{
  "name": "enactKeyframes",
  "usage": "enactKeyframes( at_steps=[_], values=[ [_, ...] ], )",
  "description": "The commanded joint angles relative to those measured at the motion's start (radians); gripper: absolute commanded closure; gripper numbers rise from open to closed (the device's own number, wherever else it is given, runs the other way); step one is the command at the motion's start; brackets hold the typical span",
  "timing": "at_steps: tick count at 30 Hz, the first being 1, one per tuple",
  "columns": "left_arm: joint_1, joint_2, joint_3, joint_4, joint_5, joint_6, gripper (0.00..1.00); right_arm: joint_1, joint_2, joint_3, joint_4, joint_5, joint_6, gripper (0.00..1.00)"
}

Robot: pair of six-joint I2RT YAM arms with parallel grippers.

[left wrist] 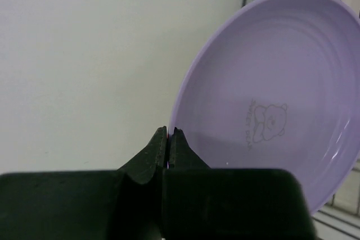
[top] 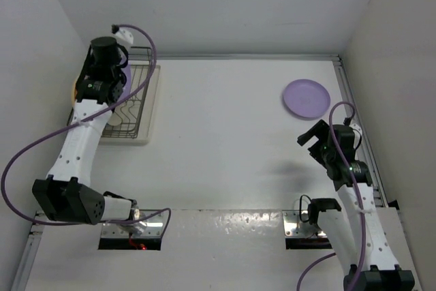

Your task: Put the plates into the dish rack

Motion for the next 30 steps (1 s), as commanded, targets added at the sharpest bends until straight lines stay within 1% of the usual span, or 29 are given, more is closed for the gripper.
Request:
enactKeyframes(
  at_steps=[1, 2, 3, 4, 6, 7, 8, 9, 11, 13, 16, 18, 20, 23, 30],
  values=[
    [0.016, -0.028, -0.102, 0.208, -0.067, 0.160, 1.00, 0.037, -0.026, -0.006, -0.022, 0.013, 0.009, 0.00],
    [0.016, -0.028, -0.163, 0.239, -0.067, 0.171, 1.00, 0.059, -0.032, -0.004, -0.026, 0.011, 0.010, 0.00],
    [0.016, -0.028, -0.196, 0.274, -0.067, 0.182, 1.00, 0.047, -0.037, -0.004, -0.029, 0.017, 0.012, 0.00],
    [0.016, -0.037, -0.255, 0.364, -0.092, 0.209, 1.00, 0.056, -0.044, -0.007, -0.034, 0.023, 0.013, 0.00],
    [0.016, -0.037, -0.292, 0.438, -0.115, 0.231, 1.00, 0.062, -0.053, -0.007, -0.043, 0.036, 0.021, 0.00],
    [0.005, -0.018, -0.303, 0.506, -0.140, 0.249, 1.00, 0.067, -0.057, -0.007, -0.045, 0.039, 0.024, 0.00],
    [-0.004, -0.017, -0.316, 0.530, -0.189, 0.258, 1.00, 0.071, -0.058, -0.007, -0.049, 0.037, 0.024, 0.00],
    [-0.004, -0.005, -0.316, 0.558, -0.206, 0.258, 1.00, 0.078, -0.061, -0.004, -0.052, 0.042, 0.025, 0.00],
    [-0.015, -0.005, -0.326, 0.615, -0.217, 0.268, 1.00, 0.084, -0.069, -0.003, -0.065, 0.048, 0.029, 0.00],
    [-0.025, -0.005, -0.326, 0.624, -0.231, 0.277, 1.00, 0.085, -0.069, -0.001, -0.069, 0.060, 0.032, 0.00],
    [-0.048, -0.014, -0.326, 0.692, -0.249, 0.339, 1.00, 0.087, -0.069, -0.001, -0.063, 0.066, 0.036, 0.00],
    [-0.062, -0.014, -0.326, 0.692, -0.249, 0.352, 1.00, 0.093, -0.063, 0.002, -0.054, 0.070, 0.035, 0.00],
    [-0.062, -0.014, -0.316, 0.629, -0.240, 0.329, 1.00, 0.093, -0.050, 0.008, -0.056, 0.079, 0.033, 0.00],
    [-0.053, -0.014, -0.375, 0.646, -0.240, 0.329, 1.00, 0.098, -0.047, 0.016, -0.049, 0.091, 0.035, 0.00],
    [-0.042, 0.006, -0.417, 0.652, -0.240, 0.295, 1.00, 0.098, -0.043, 0.016, -0.048, 0.091, 0.018, 0.00]
  ],
)
